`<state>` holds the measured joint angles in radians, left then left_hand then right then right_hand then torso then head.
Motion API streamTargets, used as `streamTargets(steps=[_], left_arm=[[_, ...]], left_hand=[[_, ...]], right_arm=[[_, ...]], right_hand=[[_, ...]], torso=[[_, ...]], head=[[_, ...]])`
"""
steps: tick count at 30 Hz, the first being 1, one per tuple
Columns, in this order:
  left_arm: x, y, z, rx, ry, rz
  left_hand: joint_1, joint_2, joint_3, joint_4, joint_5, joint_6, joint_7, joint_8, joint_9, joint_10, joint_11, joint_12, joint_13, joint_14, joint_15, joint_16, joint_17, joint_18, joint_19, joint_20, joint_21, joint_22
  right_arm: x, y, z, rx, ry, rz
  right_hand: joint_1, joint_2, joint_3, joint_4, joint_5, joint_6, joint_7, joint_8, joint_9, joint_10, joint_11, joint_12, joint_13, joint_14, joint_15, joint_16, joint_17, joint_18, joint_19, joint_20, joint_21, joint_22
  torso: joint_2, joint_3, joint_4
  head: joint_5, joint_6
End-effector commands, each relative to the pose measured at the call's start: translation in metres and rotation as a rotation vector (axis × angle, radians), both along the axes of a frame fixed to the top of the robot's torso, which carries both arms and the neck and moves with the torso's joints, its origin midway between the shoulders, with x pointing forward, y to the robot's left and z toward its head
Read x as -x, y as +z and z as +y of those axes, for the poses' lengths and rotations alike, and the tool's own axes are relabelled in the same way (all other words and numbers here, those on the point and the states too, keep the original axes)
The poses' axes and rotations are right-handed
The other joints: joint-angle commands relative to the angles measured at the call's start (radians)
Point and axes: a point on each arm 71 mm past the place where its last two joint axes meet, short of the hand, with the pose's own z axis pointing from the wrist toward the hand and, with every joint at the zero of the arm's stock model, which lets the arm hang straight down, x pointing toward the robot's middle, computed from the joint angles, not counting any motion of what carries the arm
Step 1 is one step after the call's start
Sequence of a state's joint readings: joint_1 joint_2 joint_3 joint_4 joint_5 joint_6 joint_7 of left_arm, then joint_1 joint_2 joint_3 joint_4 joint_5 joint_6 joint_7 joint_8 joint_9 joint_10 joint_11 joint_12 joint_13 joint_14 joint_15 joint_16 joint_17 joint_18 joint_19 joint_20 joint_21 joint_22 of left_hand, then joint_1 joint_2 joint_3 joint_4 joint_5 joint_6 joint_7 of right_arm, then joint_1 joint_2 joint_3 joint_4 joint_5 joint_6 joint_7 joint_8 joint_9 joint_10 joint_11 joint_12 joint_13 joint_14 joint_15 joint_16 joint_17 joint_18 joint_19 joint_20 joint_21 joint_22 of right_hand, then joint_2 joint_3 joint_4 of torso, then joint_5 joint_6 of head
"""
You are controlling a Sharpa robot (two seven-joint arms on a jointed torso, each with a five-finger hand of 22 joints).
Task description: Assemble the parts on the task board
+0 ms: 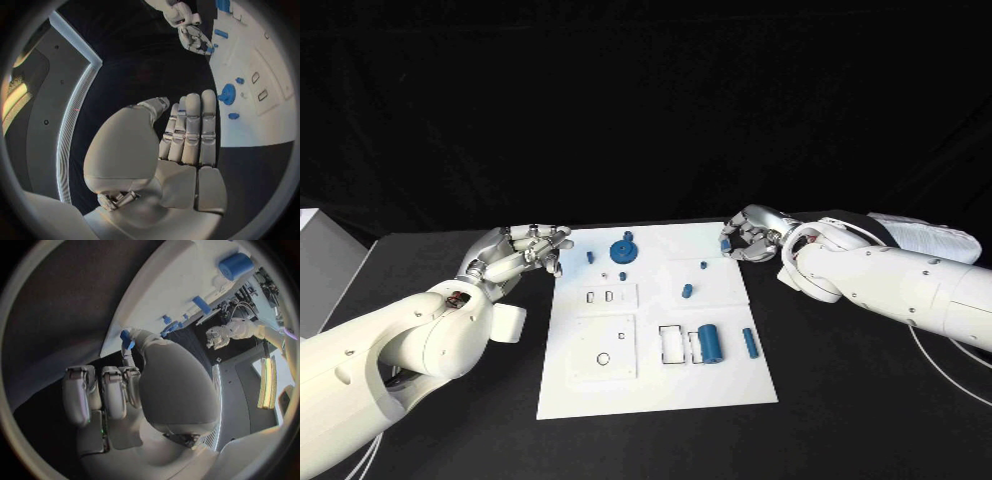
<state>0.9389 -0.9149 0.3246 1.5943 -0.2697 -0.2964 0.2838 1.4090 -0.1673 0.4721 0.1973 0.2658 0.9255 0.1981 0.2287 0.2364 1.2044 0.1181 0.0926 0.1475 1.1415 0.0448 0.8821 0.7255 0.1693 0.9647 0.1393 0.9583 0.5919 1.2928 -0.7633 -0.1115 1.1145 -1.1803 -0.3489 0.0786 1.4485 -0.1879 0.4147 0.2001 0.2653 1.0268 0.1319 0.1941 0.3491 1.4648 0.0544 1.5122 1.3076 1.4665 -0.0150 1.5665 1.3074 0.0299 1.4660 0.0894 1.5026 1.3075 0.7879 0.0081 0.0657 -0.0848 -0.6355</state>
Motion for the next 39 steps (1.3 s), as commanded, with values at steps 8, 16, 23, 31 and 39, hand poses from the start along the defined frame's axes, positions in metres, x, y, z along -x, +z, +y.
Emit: streamTargets(steps=[8,16,23,31,39], left_arm=[[0.001,0.000,-0.003,-0.008,-0.022,-0.005],[-0.001,-0.003,-0.002,-0.066,-0.016,0.001],[-0.004,-0.007,0.000,-0.103,0.009,0.024],[-0.007,-0.010,0.001,-0.148,0.034,0.029],[-0.009,-0.012,0.002,-0.137,0.046,0.049]], left_hand=[[-0.011,0.002,-0.001,0.004,-0.003,-0.006,-0.002,-0.003,0.001,-0.005,0.000,0.006,0.001,-0.007,-0.001,0.002,-0.002,0.014,-0.004,0.000,0.005,0.002],[-0.013,-0.004,-0.024,-0.005,-0.005,0.003,-0.022,0.001,0.007,0.068,-0.029,0.099,0.065,0.018,-0.022,0.029,0.005,0.016,-0.001,-0.014,0.024,0.010],[-0.016,-0.002,-0.041,-0.004,-0.002,0.023,-0.035,0.007,0.013,0.016,-0.044,0.297,0.237,0.100,-0.036,0.200,0.183,0.000,0.055,-0.028,0.105,0.102],[-0.027,-0.017,-0.046,0.003,-0.002,0.021,-0.036,0.008,0.014,-0.022,-0.043,0.344,0.280,0.102,-0.035,0.217,0.200,-0.001,0.055,-0.027,0.117,0.113],[-0.019,-0.017,-0.039,-0.002,-0.001,0.050,-0.058,0.030,0.025,-0.019,-0.060,0.376,0.301,0.108,-0.047,0.230,0.215,0.000,0.053,-0.034,0.122,0.117]], right_arm=[[0.003,0.009,0.007,-0.051,-0.008,-0.116],[0.007,0.018,0.020,-0.074,-0.013,-0.145],[0.018,0.031,0.052,-0.100,-0.003,-0.131],[0.036,0.035,0.099,-0.135,-0.018,-0.079],[0.055,0.024,0.147,-0.145,-0.001,-0.013]], right_hand=[[-0.004,0.015,0.010,-0.003,-0.013,0.010,-0.008,0.014,0.015,0.052,-0.009,0.008,0.203,0.104,-0.010,0.004,0.263,-0.012,0.073,-0.008,0.005,0.208],[-0.002,0.014,0.012,-0.007,-0.012,0.010,-0.008,0.018,0.017,0.058,-0.010,0.013,0.209,0.104,-0.011,0.004,0.263,-0.017,0.081,-0.009,0.021,0.222],[-0.006,0.011,0.012,-0.008,-0.012,0.005,-0.007,0.019,0.018,0.058,-0.010,0.013,0.209,0.104,-0.010,0.004,0.263,-0.018,0.082,-0.010,0.024,0.225],[-0.009,0.014,0.017,-0.009,-0.008,-0.001,-0.006,0.020,0.018,0.053,-0.009,0.008,0.203,0.104,-0.010,0.004,0.263,-0.018,0.084,-0.010,0.027,0.227],[-0.009,0.015,0.022,-0.014,0.003,0.003,-0.008,0.027,0.022,0.054,-0.011,0.009,0.204,0.104,-0.011,0.004,0.263,-0.017,0.080,-0.011,0.020,0.221]], torso=[[-0.001,0.0006,-0.0004],[-0.003,-0.0008,-0.0006],[-0.010,-0.0053,-0.0008],[-0.020,-0.0138,-0.0046],[-0.027,-0.0203,-0.0057]], head=[[0.003,0.002],[0.009,0.008],[0.009,0.014],[0.025,0.011],[0.040,0.001]])
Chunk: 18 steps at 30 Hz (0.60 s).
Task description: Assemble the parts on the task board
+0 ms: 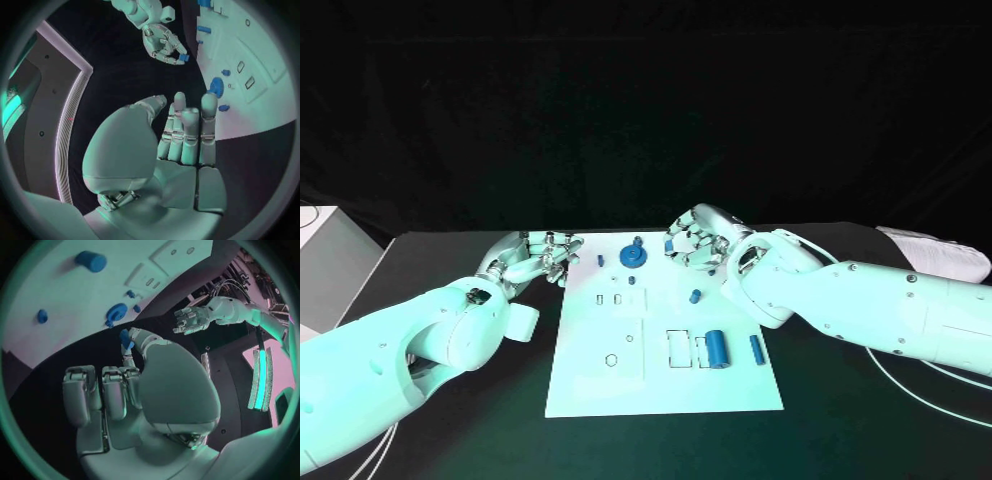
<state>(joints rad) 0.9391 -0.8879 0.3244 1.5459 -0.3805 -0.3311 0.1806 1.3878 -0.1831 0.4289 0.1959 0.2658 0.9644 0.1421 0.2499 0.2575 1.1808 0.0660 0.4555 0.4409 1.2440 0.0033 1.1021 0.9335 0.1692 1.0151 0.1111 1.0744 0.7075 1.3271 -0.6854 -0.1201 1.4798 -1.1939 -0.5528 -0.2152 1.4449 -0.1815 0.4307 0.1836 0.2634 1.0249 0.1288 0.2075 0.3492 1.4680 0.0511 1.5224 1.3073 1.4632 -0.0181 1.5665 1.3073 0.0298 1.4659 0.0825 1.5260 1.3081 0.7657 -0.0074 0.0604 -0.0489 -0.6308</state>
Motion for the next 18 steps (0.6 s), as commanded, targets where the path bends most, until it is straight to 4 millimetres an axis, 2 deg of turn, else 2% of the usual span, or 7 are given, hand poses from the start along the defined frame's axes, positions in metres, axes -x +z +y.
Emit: streamTargets(steps=[1,4,6,7,11,16,18], left_arm=[[-0.001,-0.001,-0.001,-0.009,0.010,0.010],[-0.001,-0.001,-0.002,-0.008,0.012,0.019],[-0.001,-0.002,-0.002,-0.008,0.013,0.024],[-0.001,-0.002,-0.003,-0.008,0.013,0.025],[-0.001,-0.002,-0.005,-0.004,0.013,0.026],[-0.001,-0.002,-0.008,0.001,0.010,0.029],[-0.001,-0.002,-0.008,0.001,0.008,0.030]], left_hand=[[0.004,0.000,0.005,-0.002,-0.001,0.014,-0.004,0.011,0.006,0.005,-0.010,0.019,0.012,0.009,-0.007,0.015,0.013,0.000,0.003,-0.007,0.007,0.002],[0.004,0.010,0.007,-0.003,-0.001,0.033,-0.004,0.033,0.022,0.006,-0.011,0.051,0.034,0.037,-0.009,0.054,0.057,-0.003,0.011,-0.011,0.018,0.016],[0.002,0.013,0.004,-0.003,-0.001,0.021,-0.004,0.055,0.043,-0.010,-0.011,0.091,0.063,0.057,-0.009,0.092,0.097,-0.009,0.031,-0.012,0.042,0.048],[0.001,0.012,0.001,-0.003,-0.001,0.010,-0.004,0.072,0.058,-0.021,-0.011,0.118,0.081,0.070,-0.010,0.118,0.125,-0.014,0.049,-0.012,0.063,0.077],[0.001,0.005,-0.002,-0.003,0.000,-0.017,-0.001,0.097,0.082,-0.051,-0.007,0.161,0.111,0.089,-0.007,0.157,0.169,-0.019,0.066,-0.011,0.087,0.107],[0.005,0.007,-0.001,-0.001,0.001,-0.064,-0.003,0.184,0.145,-0.110,-0.008,0.303,0.196,0.169,-0.007,0.286,0.330,-0.047,0.172,-0.012,0.196,0.269],[0.005,0.009,0.002,0.000,0.002,-0.074,-0.005,0.208,0.160,-0.123,-0.010,0.339,0.216,0.182,-0.008,0.308,0.359,-0.053,0.192,-0.013,0.218,0.300]], right_arm=[[0.007,-0.008,0.012,0.021,-0.064,0.039],[0.015,-0.016,0.029,0.032,-0.047,0.070],[0.019,-0.021,0.038,0.044,-0.037,0.086],[0.021,-0.024,0.044,0.050,-0.032,0.096],[0.026,-0.034,0.057,0.070,-0.023,0.118],[0.029,-0.045,0.068,0.097,-0.028,0.131],[0.029,-0.048,0.070,0.103,-0.031,0.130]], right_hand=[[-0.009,0.007,0.006,0.002,0.008,0.004,-0.005,0.016,0.023,0.050,-0.007,-0.002,0.204,0.108,-0.008,0.004,0.263,-0.016,0.079,-0.004,-0.006,0.218],[-0.019,0.000,0.005,0.002,0.017,0.001,-0.005,0.019,0.024,0.050,-0.008,-0.002,0.204,0.108,-0.008,0.004,0.263,-0.015,0.078,-0.004,-0.008,0.217],[-0.024,-0.003,0.005,0.003,0.019,0.000,-0.005,0.021,0.025,0.051,-0.007,-0.001,0.205,0.108,-0.008,0.004,0.263,-0.015,0.078,-0.005,-0.009,0.216],[-0.029,-0.005,0.003,0.005,0.018,-0.002,-0.005,0.022,0.025,0.052,-0.007,-0.001,0.205,0.108,-0.008,0.004,0.263,-0.015,0.078,-0.005,-0.008,0.217],[-0.039,-0.012,0.000,0.007,0.015,-0.003,-0.005,0.025,0.027,0.053,-0.008,0.000,0.206,0.108,-0.008,0.004,0.263,-0.015,0.077,-0.005,-0.011,0.215],[-0.042,-0.013,0.000,0.008,0.013,-0.003,-0.005,0.026,0.027,0.054,-0.008,0.001,0.208,0.108,-0.008,0.004,0.263,-0.014,0.077,-0.005,-0.011,0.214],[-0.043,-0.014,-0.001,0.008,0.012,-0.003,-0.006,0.027,0.027,0.055,-0.008,0.002,0.209,0.108,-0.008,0.004,0.263,-0.015,0.078,-0.005,-0.010,0.216]], torso=[[-0.005,-0.0058,0.0005],[-0.007,-0.0075,0.0000],[-0.007,-0.0083,0.0005],[-0.006,-0.0075,0.0009],[-0.004,-0.0080,0.0026],[-0.003,-0.0078,0.0024],[-0.002,-0.0076,0.0025]], head=[[0.005,-0.004],[0.015,-0.009],[0.017,-0.012],[0.017,-0.012],[0.020,-0.012],[0.022,-0.020],[0.023,-0.022]])
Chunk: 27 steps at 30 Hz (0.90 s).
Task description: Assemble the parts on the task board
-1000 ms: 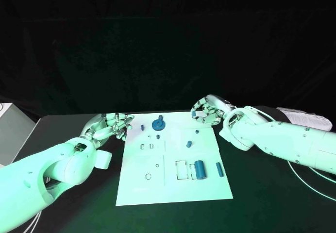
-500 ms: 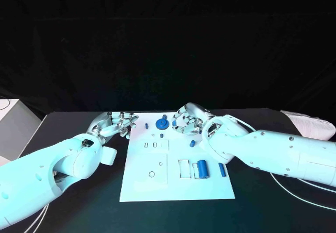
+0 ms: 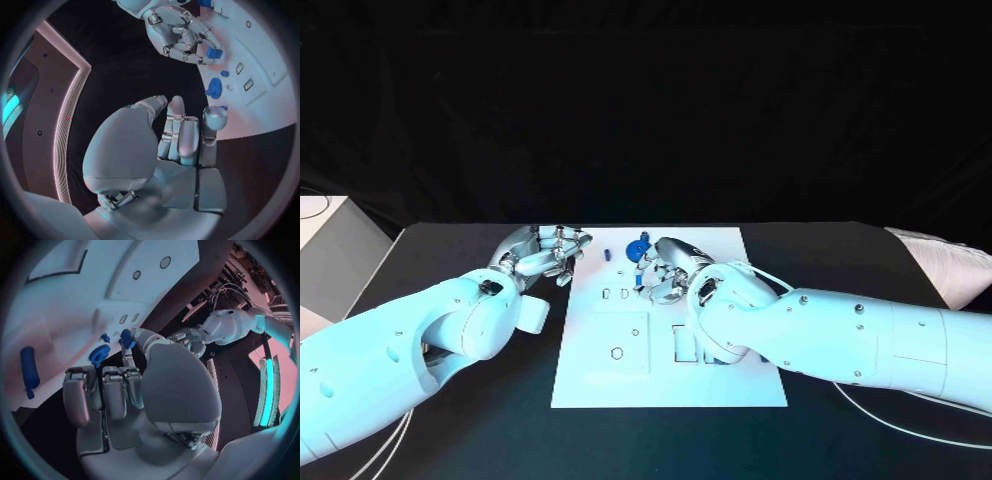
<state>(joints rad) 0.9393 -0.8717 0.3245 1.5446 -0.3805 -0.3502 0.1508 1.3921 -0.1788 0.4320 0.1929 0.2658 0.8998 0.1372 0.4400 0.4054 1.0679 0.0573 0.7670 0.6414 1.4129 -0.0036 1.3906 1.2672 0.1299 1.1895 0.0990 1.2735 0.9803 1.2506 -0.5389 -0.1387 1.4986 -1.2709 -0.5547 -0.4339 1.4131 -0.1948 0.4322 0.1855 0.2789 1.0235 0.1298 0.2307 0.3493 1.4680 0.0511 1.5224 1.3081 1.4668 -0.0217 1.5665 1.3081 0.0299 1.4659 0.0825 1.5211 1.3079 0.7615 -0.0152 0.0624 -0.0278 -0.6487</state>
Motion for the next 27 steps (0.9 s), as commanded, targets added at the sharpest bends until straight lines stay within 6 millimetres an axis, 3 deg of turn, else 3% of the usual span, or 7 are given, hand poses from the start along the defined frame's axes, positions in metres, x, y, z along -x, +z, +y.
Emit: streamTargets(steps=[1,2,7,9,27], left_arm=[[0.000,0.000,-0.003,0.004,-0.002,0.003],[0.000,0.000,-0.003,0.003,-0.003,0.004],[0.001,0.000,-0.004,-0.004,-0.014,0.002],[0.001,0.001,-0.005,-0.009,-0.022,0.001],[0.003,0.001,-0.006,-0.022,-0.038,0.003]], left_hand=[[0.002,0.003,-0.002,0.002,0.001,-0.012,-0.003,0.038,0.025,-0.013,-0.003,0.060,0.033,0.028,-0.002,0.040,0.055,-0.020,0.039,-0.002,0.040,0.062],[0.002,0.004,-0.002,0.003,0.001,-0.016,-0.005,0.052,0.034,-0.016,-0.004,0.086,0.048,0.038,-0.004,0.054,0.075,-0.024,0.053,-0.003,0.053,0.083],[0.000,0.005,0.000,0.006,0.002,-0.030,-0.013,0.097,0.060,0.078,-0.010,0.306,0.259,0.093,-0.009,0.117,0.178,-0.047,0.130,-0.008,0.122,0.204],[-0.002,0.006,0.001,0.008,0.002,-0.033,-0.014,0.106,0.065,0.100,-0.012,0.352,0.304,0.110,-0.010,0.134,0.209,-0.054,0.155,-0.010,0.142,0.241],[-0.005,0.005,0.000,0.011,0.001,-0.036,-0.015,0.109,0.066,0.109,-0.012,0.371,0.321,0.114,-0.011,0.139,0.217,-0.056,0.162,-0.011,0.149,0.252]], right_arm=[[0.000,-0.005,0.001,0.057,-0.027,-0.010],[0.000,-0.006,0.003,0.060,-0.027,-0.012],[0.000,-0.010,0.008,0.068,-0.027,-0.021],[-0.001,-0.011,0.010,0.070,-0.028,-0.024],[0.001,-0.019,0.017,0.071,-0.013,-0.040]], right_hand=[[-0.012,0.000,-0.002,0.006,-0.003,-0.002,-0.007,0.003,0.027,0.055,-0.008,0.002,0.208,0.104,-0.005,0.004,0.263,-0.015,0.078,-0.005,-0.005,0.216],[-0.012,0.000,-0.002,0.006,-0.003,-0.002,-0.007,0.003,0.027,0.055,-0.008,0.002,0.208,0.104,-0.005,0.004,0.263,-0.015,0.078,-0.005,-0.005,0.216],[-0.012,-0.001,-0.003,0.006,-0.003,-0.002,-0.007,0.004,0.027,0.056,-0.008,0.003,0.210,0.104,-0.005,0.004,0.263,-0.015,0.079,-0.005,-0.003,0.218],[-0.012,-0.001,-0.002,0.006,-0.003,-0.002,-0.007,0.004,0.027,0.058,-0.008,0.005,0.211,0.104,-0.005,0.004,0.263,-0.016,0.080,-0.005,-0.001,0.219],[-0.013,-0.002,-0.002,0.006,-0.003,-0.002,-0.008,0.005,0.028,0.060,-0.009,0.007,0.214,0.104,-0.005,0.004,0.263,-0.016,0.080,-0.005,0.000,0.221]], torso=[[0.003,0.0000,0.0008],[0.003,0.0003,0.0010],[0.002,0.0007,0.0018],[0.003,0.0007,0.0026],[0.003,0.0013,0.0017]], head=[[0.002,-0.005],[0.002,-0.005],[0.002,-0.003],[0.003,-0.004],[0.011,-0.020]])
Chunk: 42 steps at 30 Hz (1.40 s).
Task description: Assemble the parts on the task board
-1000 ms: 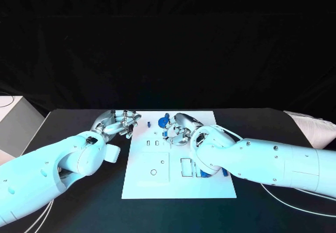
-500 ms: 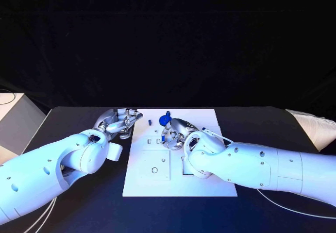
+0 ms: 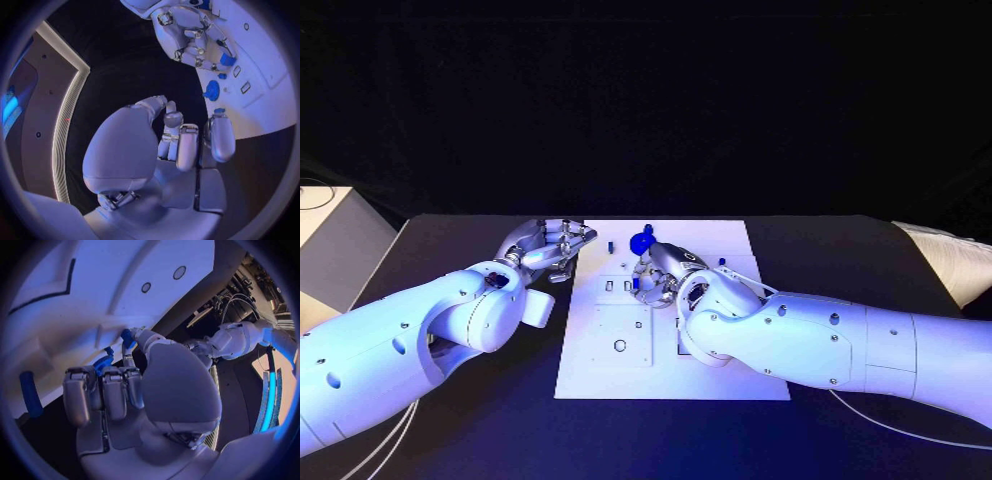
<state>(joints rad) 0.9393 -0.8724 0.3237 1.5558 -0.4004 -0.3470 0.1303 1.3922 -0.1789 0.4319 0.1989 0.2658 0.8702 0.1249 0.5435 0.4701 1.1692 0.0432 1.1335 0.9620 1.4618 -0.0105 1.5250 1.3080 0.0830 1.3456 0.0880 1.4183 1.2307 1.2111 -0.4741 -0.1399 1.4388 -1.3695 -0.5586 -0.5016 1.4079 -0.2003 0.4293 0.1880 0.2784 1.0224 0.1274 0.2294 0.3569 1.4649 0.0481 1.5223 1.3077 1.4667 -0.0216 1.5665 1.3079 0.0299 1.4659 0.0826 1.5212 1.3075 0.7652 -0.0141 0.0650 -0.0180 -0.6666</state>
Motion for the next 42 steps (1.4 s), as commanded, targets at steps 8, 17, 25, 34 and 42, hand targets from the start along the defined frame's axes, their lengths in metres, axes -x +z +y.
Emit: streamTargets(steps=[8,17,25,34,42], left_arm=[[0.0011,0.0008,-0.0031,-0.008,-0.027,-0.004],[0.0013,0.0008,-0.0036,-0.009,-0.032,-0.002],[0.0014,0.0006,-0.0035,-0.011,-0.035,0.000],[0.0005,-0.0003,-0.0043,-0.014,-0.037,0.000],[-0.0001,-0.0011,-0.0041,-0.017,-0.036,0.000]], left_hand=[[-0.006,0.005,0.000,0.005,0.002,-0.007,-0.002,0.006,0.002,0.008,0.002,0.006,0.003,0.067,-0.004,0.006,0.179,-0.010,0.006,0.000,0.005,0.002],[-0.006,0.005,0.000,0.006,0.002,-0.009,-0.002,0.005,0.002,0.010,0.003,0.010,0.006,0.069,-0.004,0.008,0.184,-0.010,0.008,0.000,0.006,0.004],[-0.007,0.005,0.000,0.006,0.002,-0.010,-0.002,0.005,0.002,0.011,0.003,0.012,0.008,0.070,-0.004,0.009,0.186,-0.011,0.010,0.000,0.008,0.008],[-0.007,0.005,0.000,0.006,0.002,-0.010,-0.002,0.005,0.002,0.011,0.003,0.012,0.008,0.070,-0.004,0.009,0.186,-0.011,0.010,0.000,0.008,0.008],[-0.007,0.005,0.000,0.006,0.002,-0.010,-0.002,0.005,0.002,0.011,0.003,0.012,0.008,0.070,-0.004,0.009,0.186,-0.011,0.010,0.000,0.008,0.008]], right_arm=[[-0.0005,-0.0015,0.0007,0.009,0.007,-0.022],[-0.0023,-0.0032,0.0006,0.013,0.003,-0.023],[-0.0031,-0.0036,0.0005,0.010,-0.001,-0.028],[-0.0031,-0.0038,0.0012,0.010,-0.001,-0.029],[-0.0019,-0.0043,0.0019,0.017,0.012,-0.024]], right_hand=[[-0.009,0.002,0.000,0.003,-0.001,-0.001,-0.005,0.007,0.020,0.063,-0.006,0.007,0.214,0.104,-0.006,0.004,0.263,-0.017,0.081,-0.005,0.002,0.222],[-0.015,-0.002,-0.001,0.004,-0.001,-0.007,-0.004,0.006,0.020,0.060,-0.005,0.004,0.210,0.104,-0.006,0.004,0.263,-0.016,0.081,-0.006,0.000,0.221],[-0.027,-0.006,-0.003,0.009,-0.014,-0.012,-0.003,0.007,0.019,0.061,-0.004,0.004,0.211,0.104,-0.005,0.004,0.263,-0.016,0.081,-0.005,0.000,0.221],[-0.031,-0.008,-0.004,0.011,-0.023,-0.014,-0.003,0.009,0.020,0.061,-0.004,0.004,0.211,0.104,-0.004,0.004,0.263,-0.016,0.081,-0.005,0.000,0.221],[-0.033,-0.013,-0.007,0.011,-0.030,-0.018,-0.002,0.009,0.019,0.058,-0.003,0.002,0.209,0.104,-0.004,0.004,0.263,-0.016,0.080,-0.005,-0.001,0.221]], torso=[[-0.001,0.0010,-0.0011],[-0.001,0.0006,-0.0017],[-0.001,0.0004,-0.0016],[0.000,-0.0004,-0.0026],[-0.001,0.0003,-0.0023]], head=[[0.003,-0.005],[0.004,-0.007],[0.005,-0.010],[0.002,-0.015],[0.002,-0.017]])
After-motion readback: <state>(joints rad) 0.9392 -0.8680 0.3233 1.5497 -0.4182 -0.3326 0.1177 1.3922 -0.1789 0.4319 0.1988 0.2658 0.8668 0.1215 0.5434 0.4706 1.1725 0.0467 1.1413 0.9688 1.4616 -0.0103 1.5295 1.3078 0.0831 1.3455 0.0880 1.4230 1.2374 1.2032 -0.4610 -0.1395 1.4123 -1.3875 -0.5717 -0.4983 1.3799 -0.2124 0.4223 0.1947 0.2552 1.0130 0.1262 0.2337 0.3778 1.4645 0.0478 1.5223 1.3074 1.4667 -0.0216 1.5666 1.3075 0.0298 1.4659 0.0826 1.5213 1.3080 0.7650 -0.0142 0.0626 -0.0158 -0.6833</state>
